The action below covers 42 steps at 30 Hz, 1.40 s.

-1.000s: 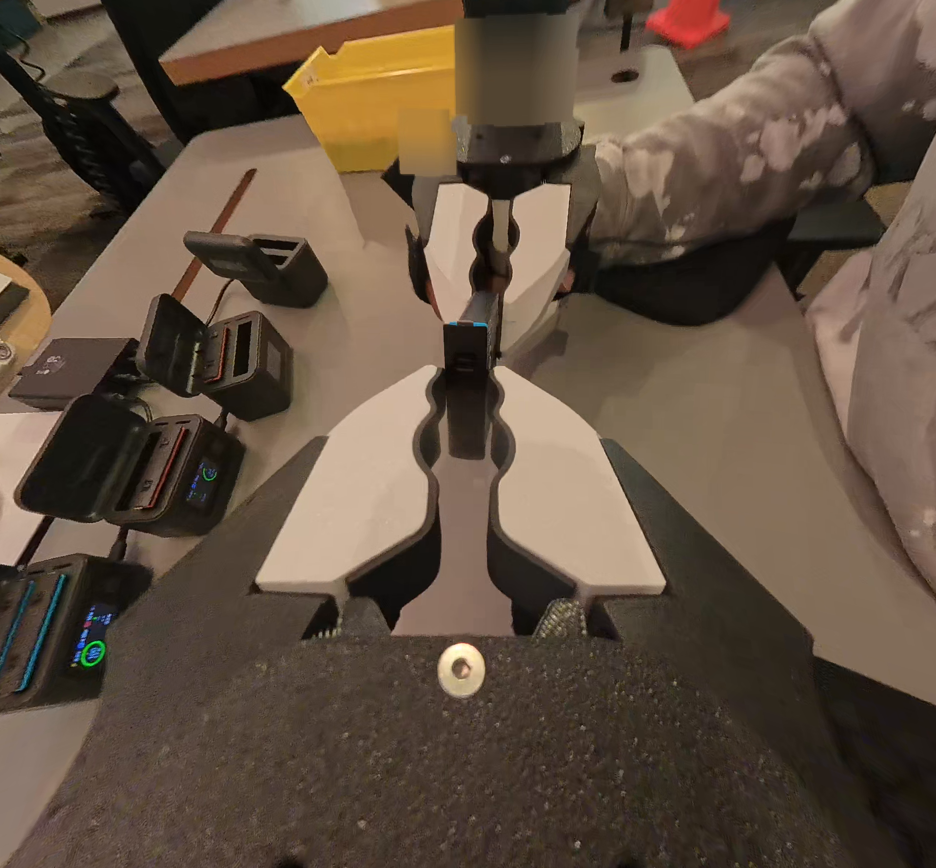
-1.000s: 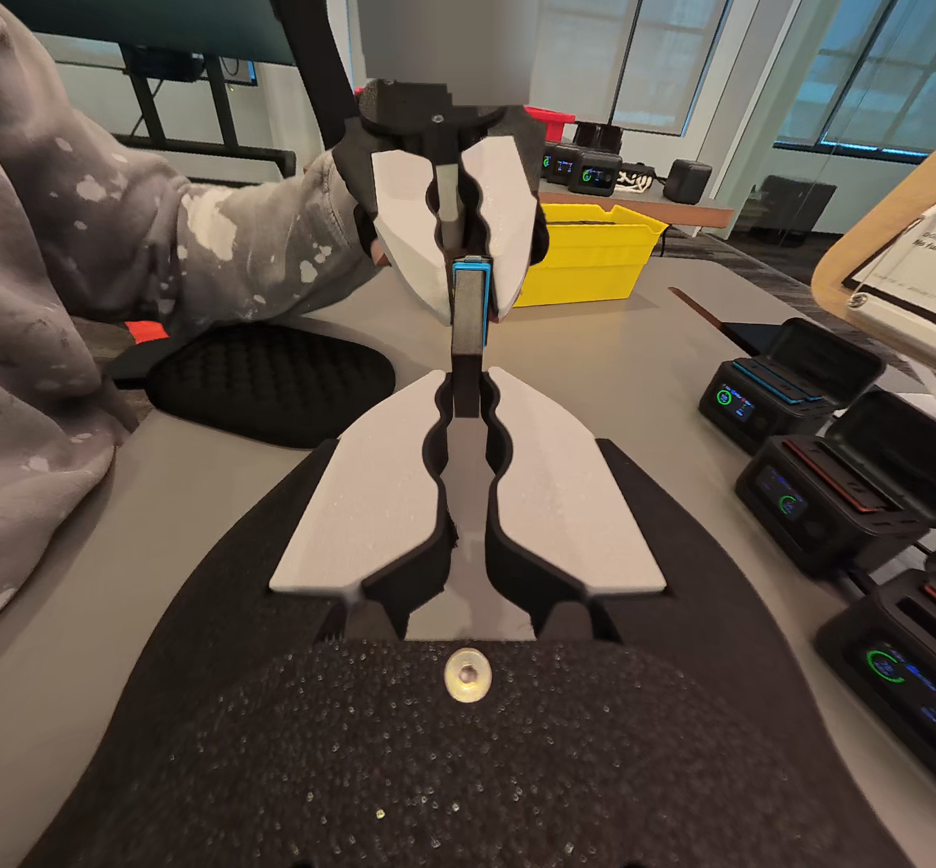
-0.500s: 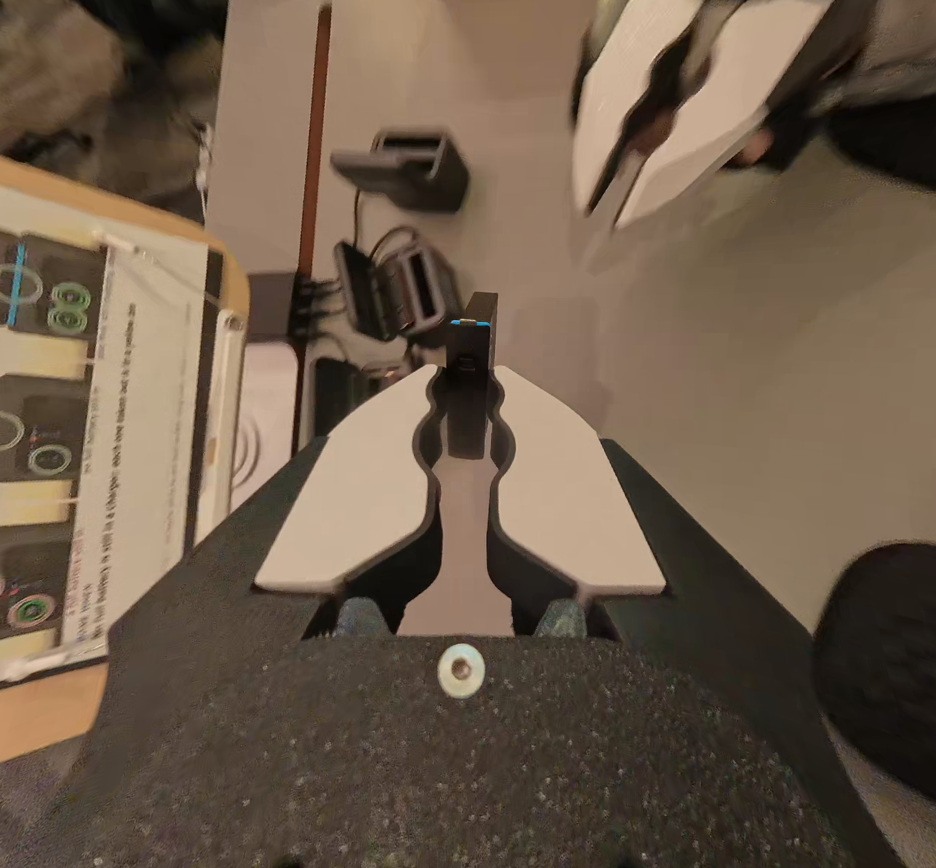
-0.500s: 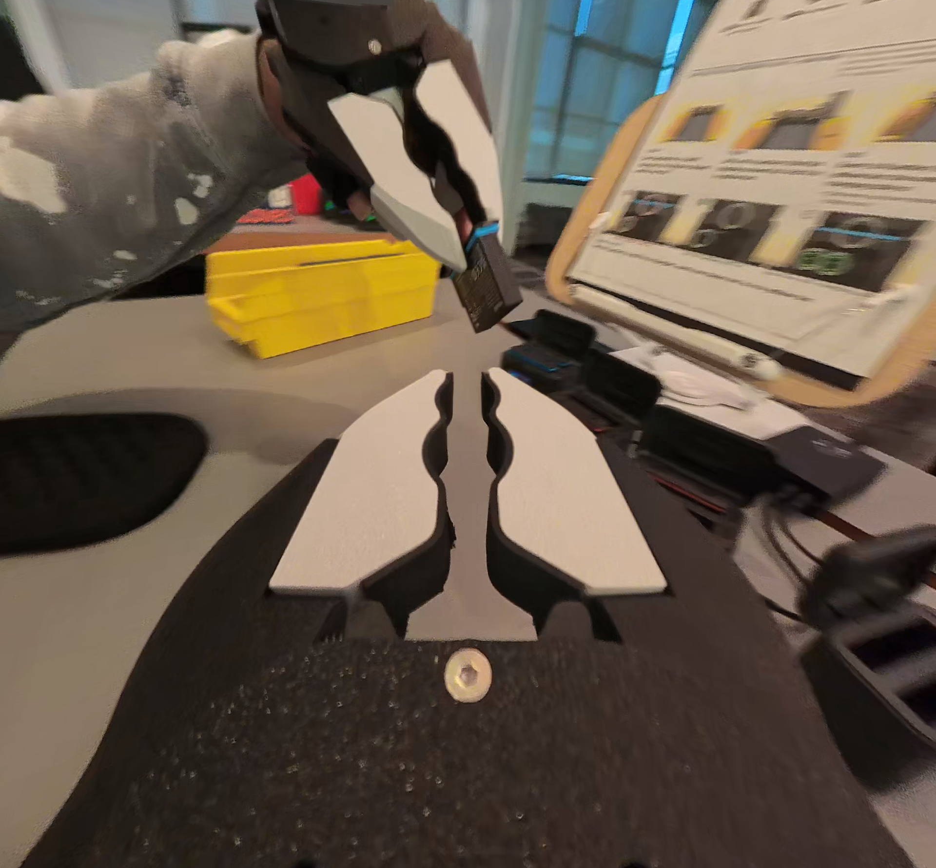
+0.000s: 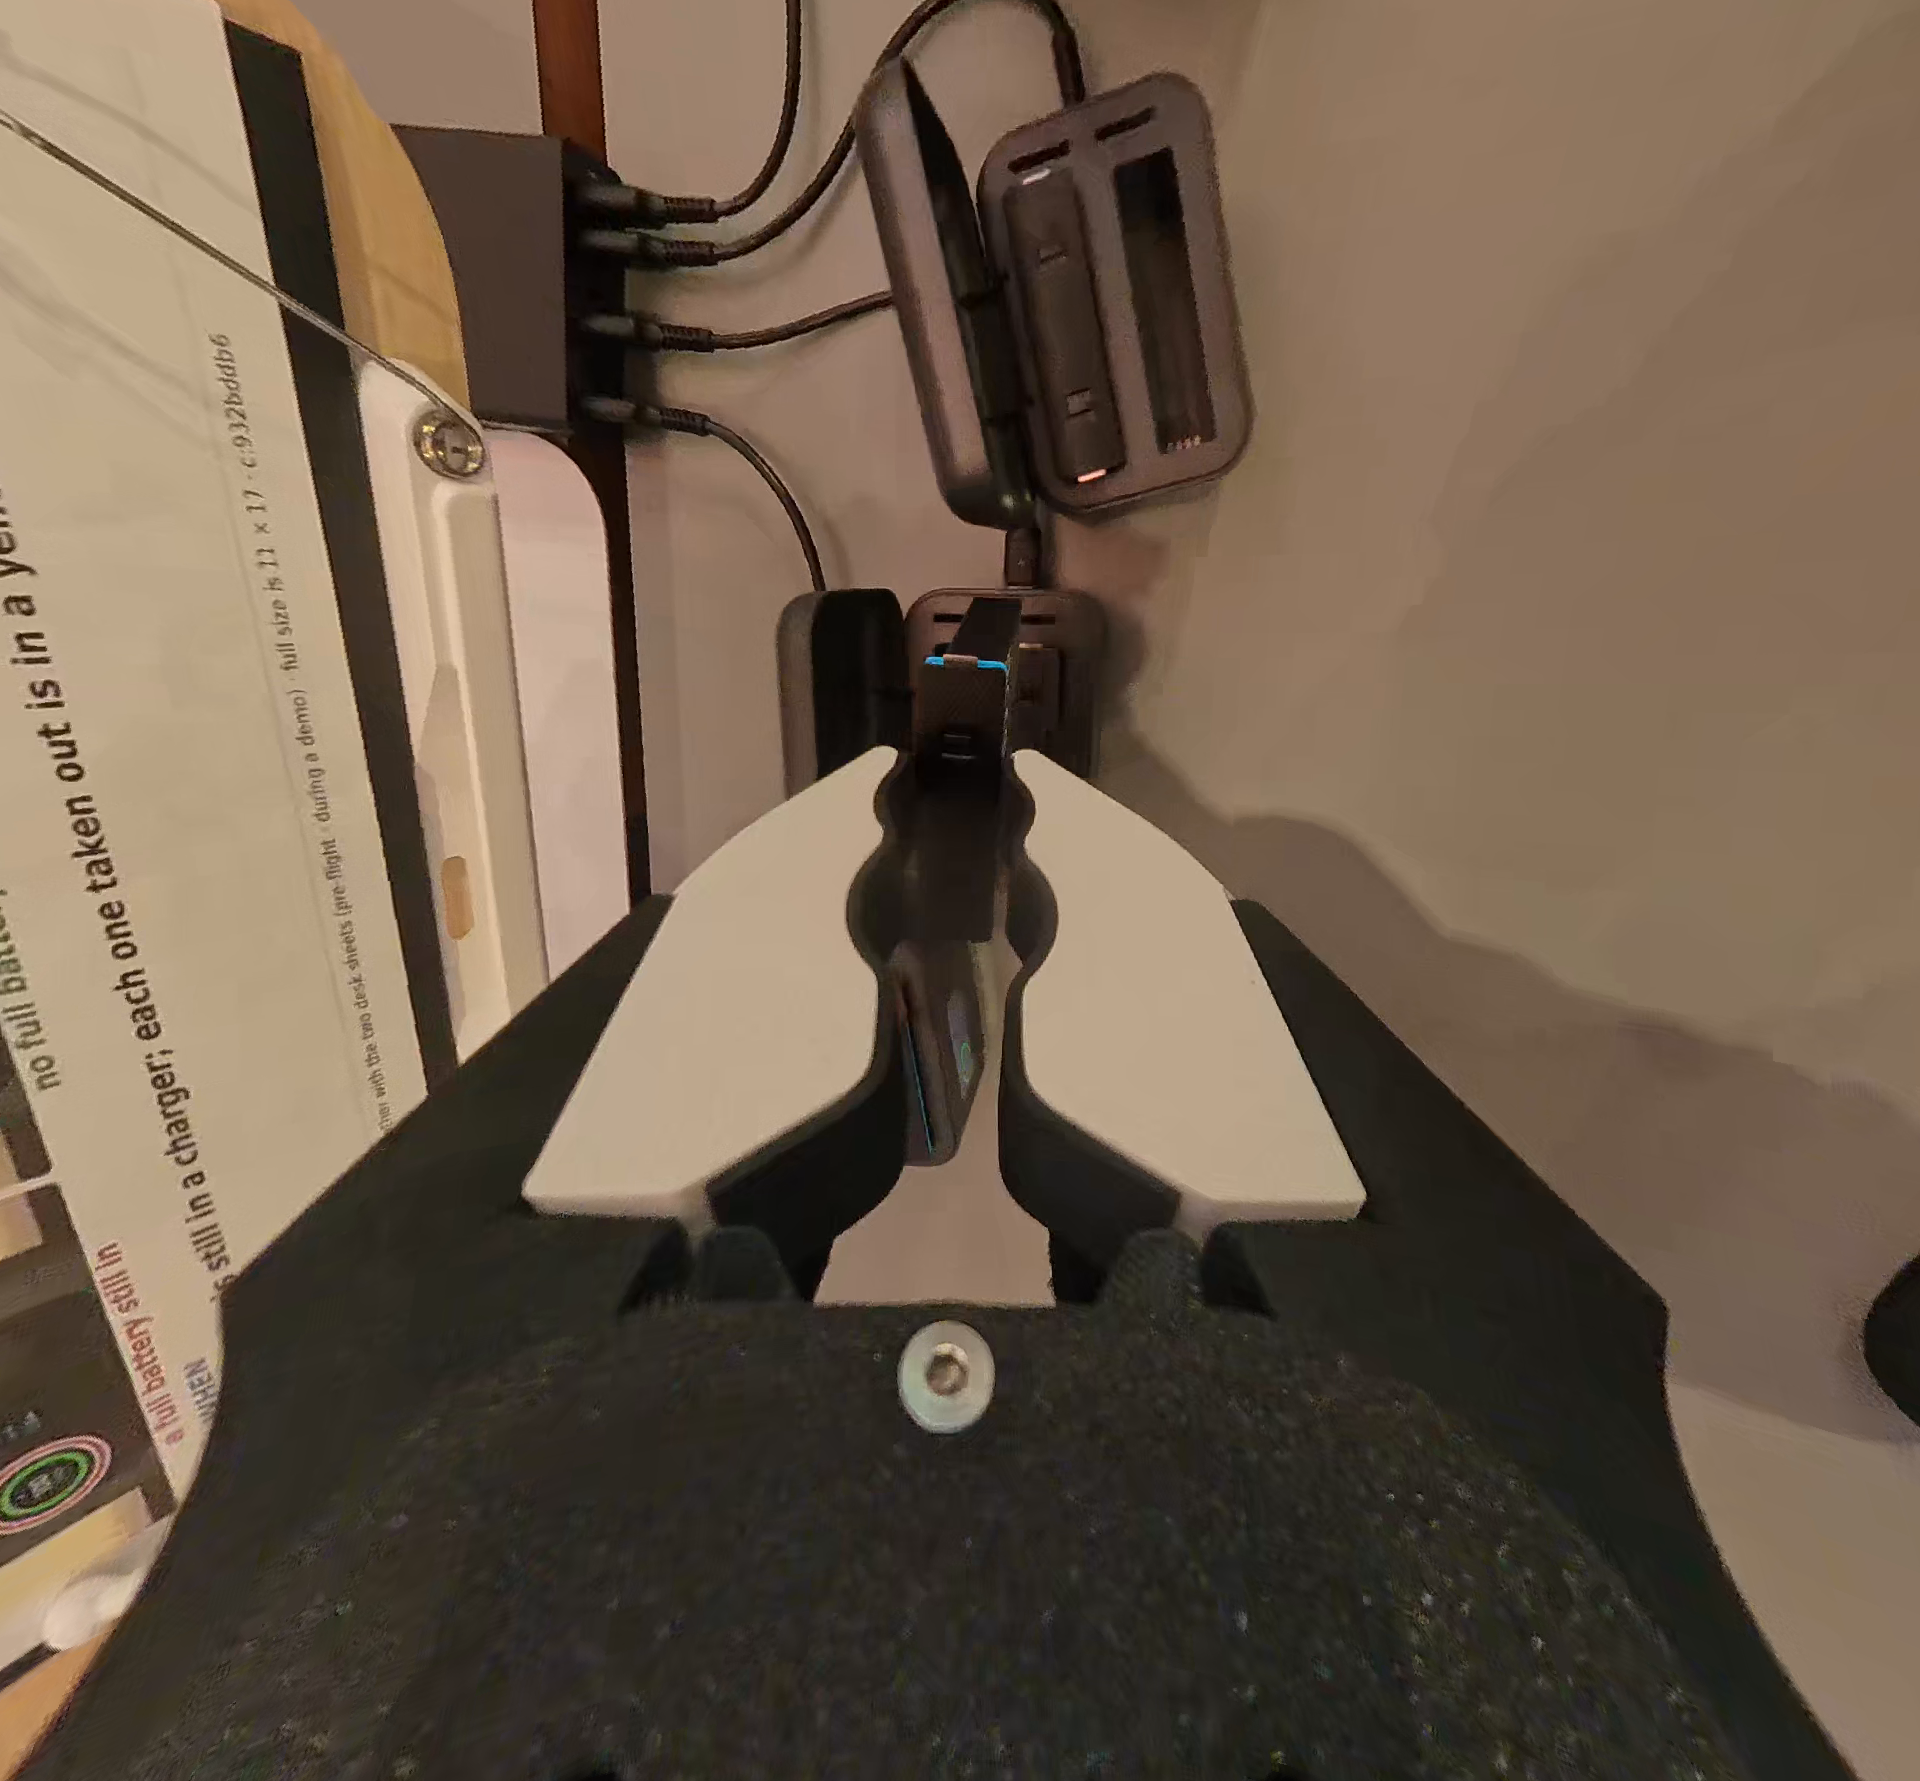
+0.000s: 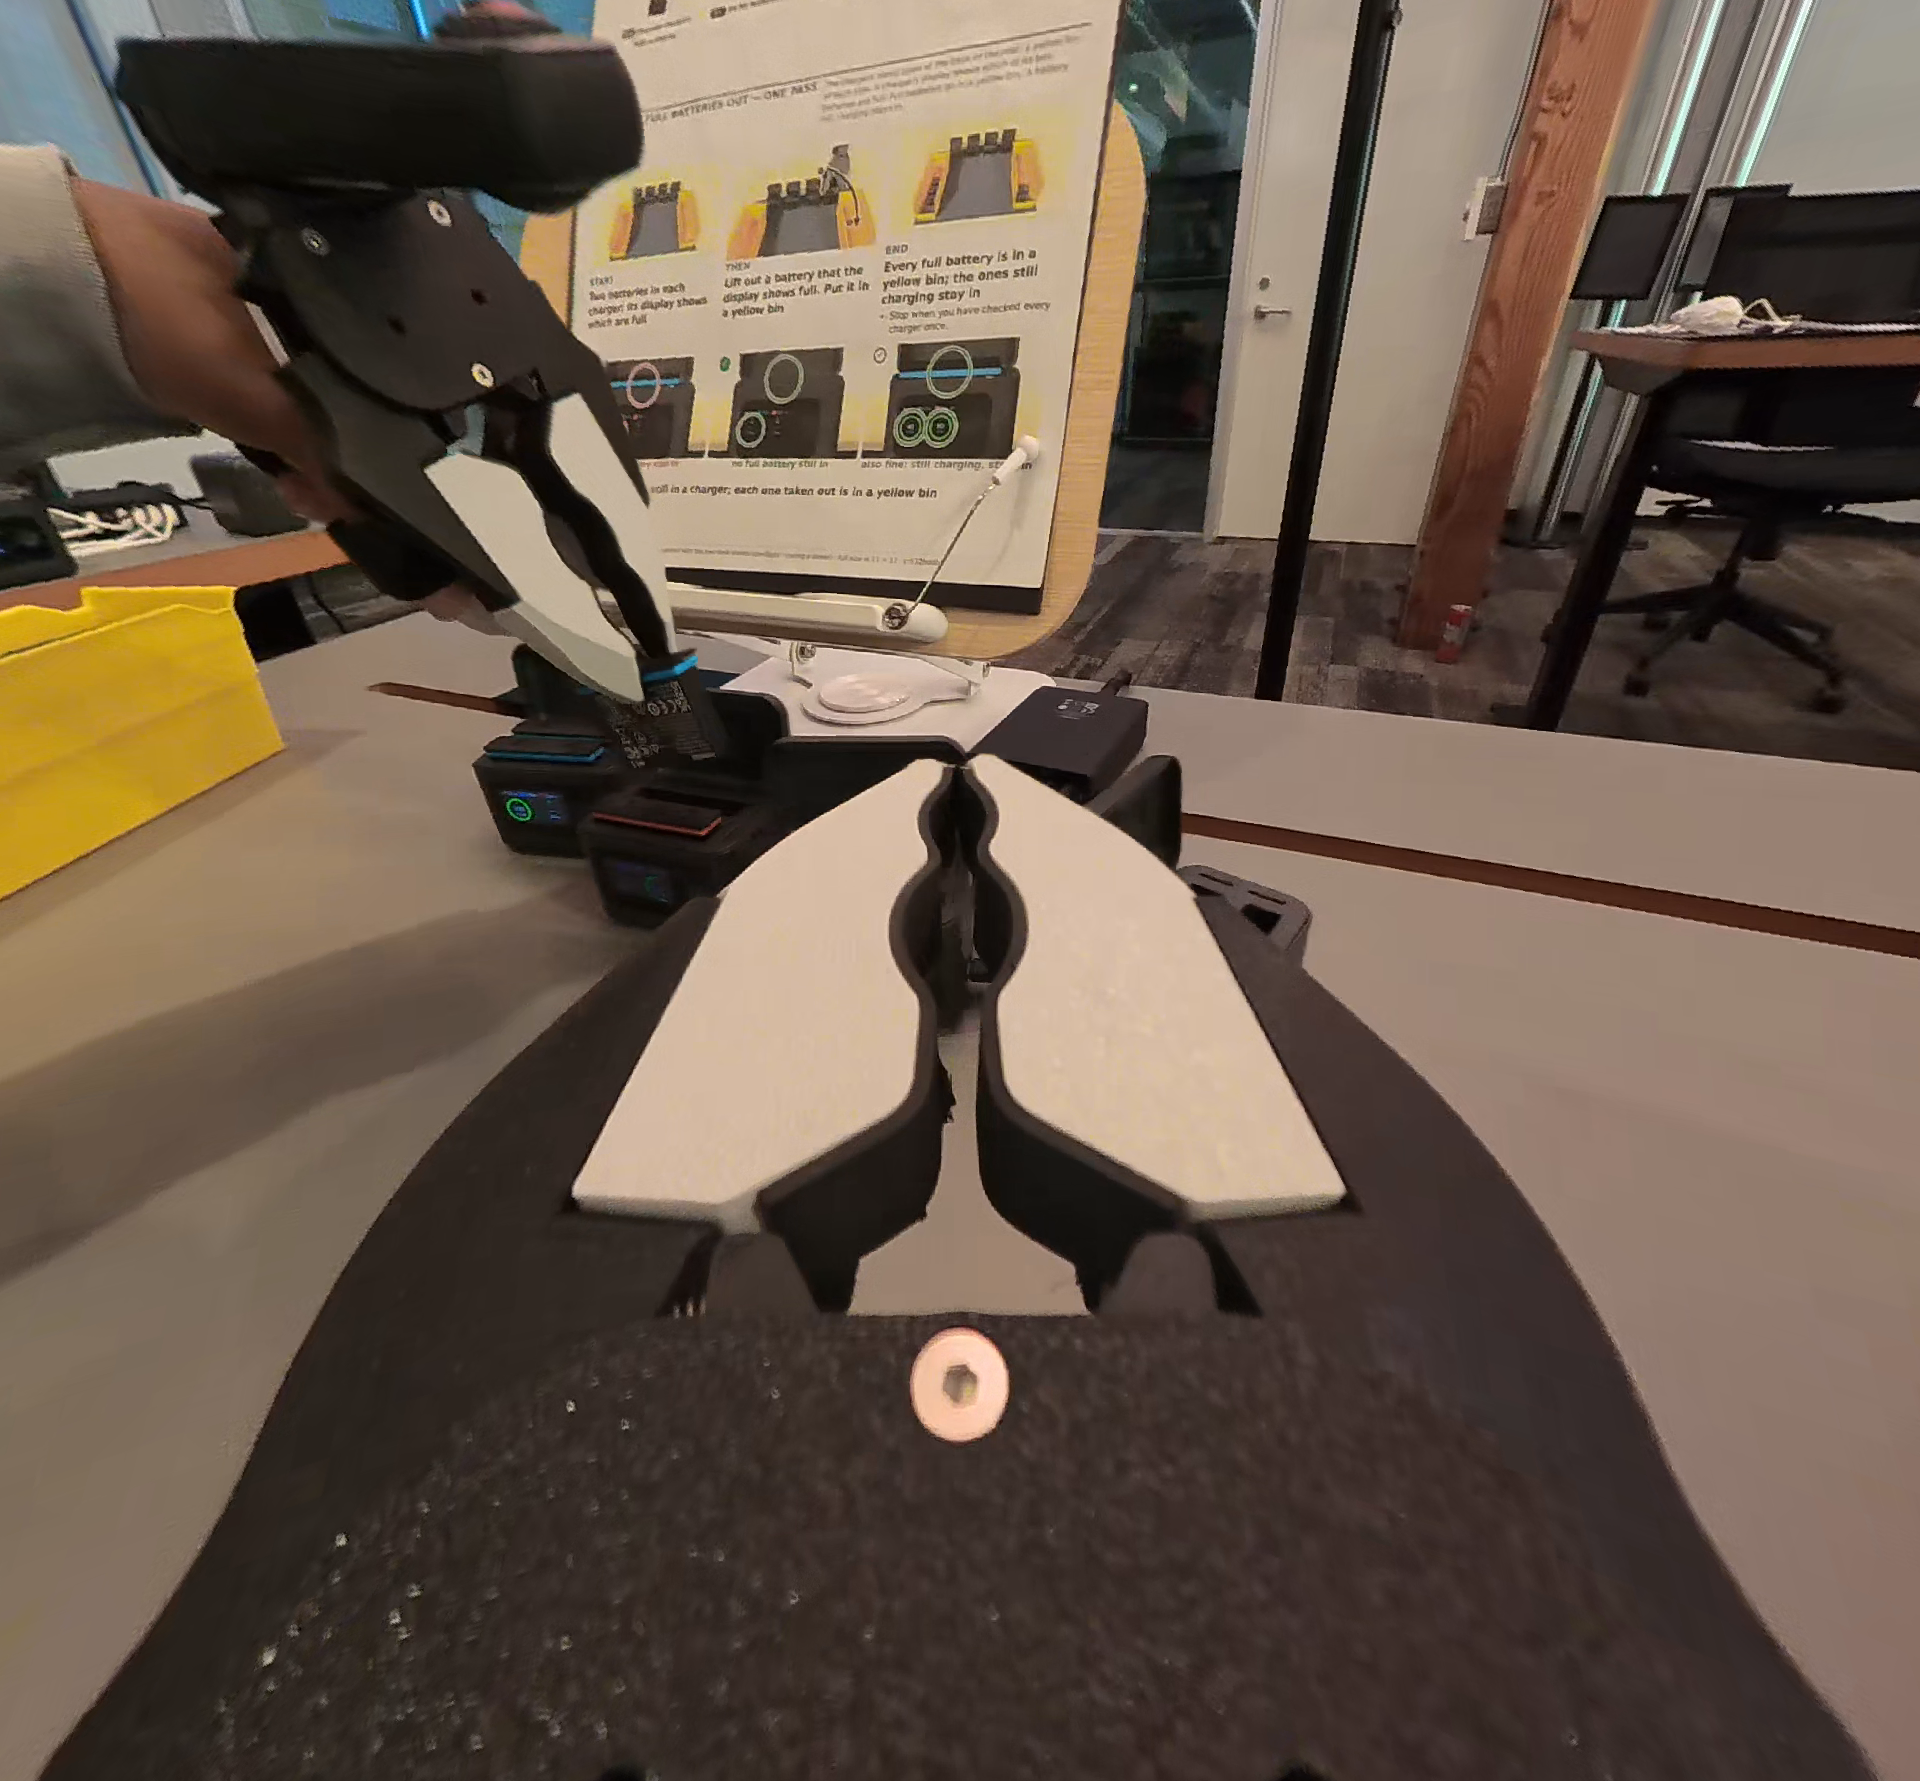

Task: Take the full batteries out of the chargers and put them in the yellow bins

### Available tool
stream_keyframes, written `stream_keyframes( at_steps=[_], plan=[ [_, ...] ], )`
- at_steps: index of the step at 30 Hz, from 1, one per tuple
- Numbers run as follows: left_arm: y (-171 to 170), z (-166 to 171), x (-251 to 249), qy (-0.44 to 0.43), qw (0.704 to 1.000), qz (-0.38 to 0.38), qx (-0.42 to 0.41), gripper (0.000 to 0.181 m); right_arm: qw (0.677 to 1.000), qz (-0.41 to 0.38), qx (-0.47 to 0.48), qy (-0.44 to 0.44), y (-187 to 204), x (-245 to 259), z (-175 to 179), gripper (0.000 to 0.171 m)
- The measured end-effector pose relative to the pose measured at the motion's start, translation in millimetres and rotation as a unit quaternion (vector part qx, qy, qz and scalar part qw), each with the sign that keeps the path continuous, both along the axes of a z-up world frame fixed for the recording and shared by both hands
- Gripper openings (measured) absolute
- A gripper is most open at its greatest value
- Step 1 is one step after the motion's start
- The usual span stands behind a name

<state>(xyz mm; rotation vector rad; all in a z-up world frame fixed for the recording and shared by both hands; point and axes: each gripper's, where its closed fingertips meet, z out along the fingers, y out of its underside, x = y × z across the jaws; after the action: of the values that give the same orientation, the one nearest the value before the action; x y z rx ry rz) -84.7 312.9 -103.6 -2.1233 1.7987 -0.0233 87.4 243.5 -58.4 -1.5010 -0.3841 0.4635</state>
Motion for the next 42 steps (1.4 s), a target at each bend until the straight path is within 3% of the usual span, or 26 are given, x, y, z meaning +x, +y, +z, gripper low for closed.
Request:
stream_keyframes(
  at_steps=[12, 25, 42],
  plan=[
    [12.8, -26.9, -10.9, 0.052, 0.998, 0.022, -0.04, 0.015, 0.998, 0.041, 0.04, -0.03, -1.5, -0.9, 4.9, 0.0],
    [11.3, -32.5, -18.4, 0.111, 0.992, 0.015, -0.059, 0.015, 0.997, 0.063, 0.03, -0.029, -4.2, -8.7, 2.4, 0.0],
    [13.9, -45.0, -10.0, 0.091, 0.995, 0.009, -0.045, 0.015, 0.996, 0.083, 0.02, -0.025, -7.0, -14.2, 1.5, 0.0]
  ],
)
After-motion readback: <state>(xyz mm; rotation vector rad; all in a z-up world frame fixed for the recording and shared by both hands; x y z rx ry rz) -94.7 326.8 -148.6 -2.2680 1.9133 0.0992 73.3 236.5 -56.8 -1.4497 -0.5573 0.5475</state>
